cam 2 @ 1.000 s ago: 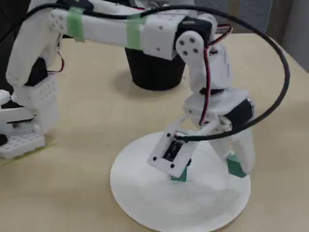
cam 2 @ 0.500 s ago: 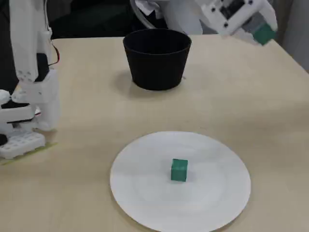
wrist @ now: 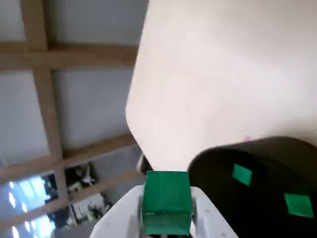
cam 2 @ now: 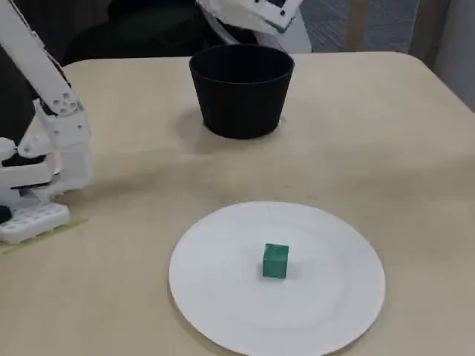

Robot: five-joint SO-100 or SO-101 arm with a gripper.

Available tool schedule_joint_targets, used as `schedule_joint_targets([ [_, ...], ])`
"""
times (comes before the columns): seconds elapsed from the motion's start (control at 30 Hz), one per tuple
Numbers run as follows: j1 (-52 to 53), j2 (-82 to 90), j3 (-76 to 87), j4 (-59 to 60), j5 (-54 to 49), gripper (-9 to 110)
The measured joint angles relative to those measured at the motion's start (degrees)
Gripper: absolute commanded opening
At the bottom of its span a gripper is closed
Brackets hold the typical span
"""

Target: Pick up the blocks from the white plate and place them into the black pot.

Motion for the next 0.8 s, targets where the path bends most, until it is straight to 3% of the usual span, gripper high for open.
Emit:
schedule_joint_targets([
  [0.37, -8.1, 0.0, 9.0, -6.7, -1.8, -2],
  [0.5, -7.7, 0.2, 9.9, -6.1, -1.5, 24],
  [0.6, -7.6, 1.8, 12.0, -5.3, -1.8, 29],
  [0.7, -7.6, 3.3, 13.1, -4.6, -2.0, 26],
  [0.8, -6.4, 4.0, 13.1, -4.1, -2.0, 3],
])
